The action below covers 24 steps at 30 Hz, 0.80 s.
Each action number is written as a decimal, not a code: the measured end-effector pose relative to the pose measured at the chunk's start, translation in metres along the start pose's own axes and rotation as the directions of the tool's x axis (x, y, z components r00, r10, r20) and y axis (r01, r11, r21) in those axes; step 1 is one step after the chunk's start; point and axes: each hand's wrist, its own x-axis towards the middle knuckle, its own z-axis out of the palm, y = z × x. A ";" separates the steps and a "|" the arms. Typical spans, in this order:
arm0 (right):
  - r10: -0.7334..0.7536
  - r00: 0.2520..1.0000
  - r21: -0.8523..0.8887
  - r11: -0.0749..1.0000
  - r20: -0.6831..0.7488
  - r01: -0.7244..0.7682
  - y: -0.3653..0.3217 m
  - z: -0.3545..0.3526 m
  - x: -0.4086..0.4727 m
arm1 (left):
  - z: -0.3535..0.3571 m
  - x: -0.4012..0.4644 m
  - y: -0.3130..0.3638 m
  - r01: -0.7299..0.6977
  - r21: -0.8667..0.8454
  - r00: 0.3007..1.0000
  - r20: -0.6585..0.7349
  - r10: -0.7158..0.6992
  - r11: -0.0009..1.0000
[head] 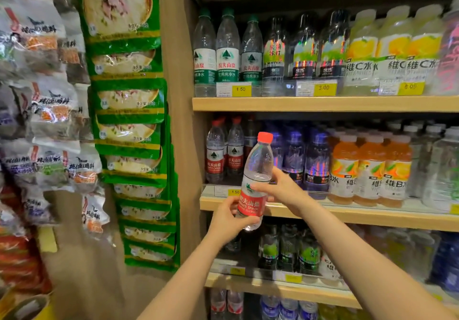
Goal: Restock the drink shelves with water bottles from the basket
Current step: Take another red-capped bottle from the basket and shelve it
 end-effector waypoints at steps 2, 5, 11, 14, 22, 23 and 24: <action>-0.008 0.987 -0.148 0.989 -0.158 -0.015 0.007 0.014 0.007 | 0.003 0.005 0.000 -0.034 0.058 0.995 -0.091 0.039 0.998; -0.069 0.963 -0.205 0.979 -0.262 0.014 0.000 0.023 0.018 | -0.004 0.017 -0.002 -0.086 0.065 0.990 -0.102 0.093 0.994; -0.180 0.959 -0.242 0.962 -0.219 0.126 -0.022 0.028 0.052 | -0.041 0.048 -0.005 -0.233 0.275 0.935 -0.200 0.293 0.933; -0.224 0.960 -0.310 0.936 -0.165 0.165 -0.021 0.029 0.068 | -0.047 0.063 -0.016 -0.195 0.317 0.937 -0.220 0.272 0.928; -0.296 0.929 -0.409 0.893 -0.222 0.187 -0.002 0.042 0.130 | -0.047 0.085 -0.068 -0.112 0.748 0.911 -0.185 0.367 0.655; -0.281 0.931 -0.397 0.902 -0.235 0.172 0.003 0.045 0.139 | -0.046 0.088 -0.072 -0.125 0.797 0.897 -0.164 0.411 0.591; -0.264 0.933 -0.383 0.910 -0.244 0.158 0.009 0.049 0.148 | -0.045 0.091 -0.077 -0.145 0.824 0.878 -0.148 0.455 0.547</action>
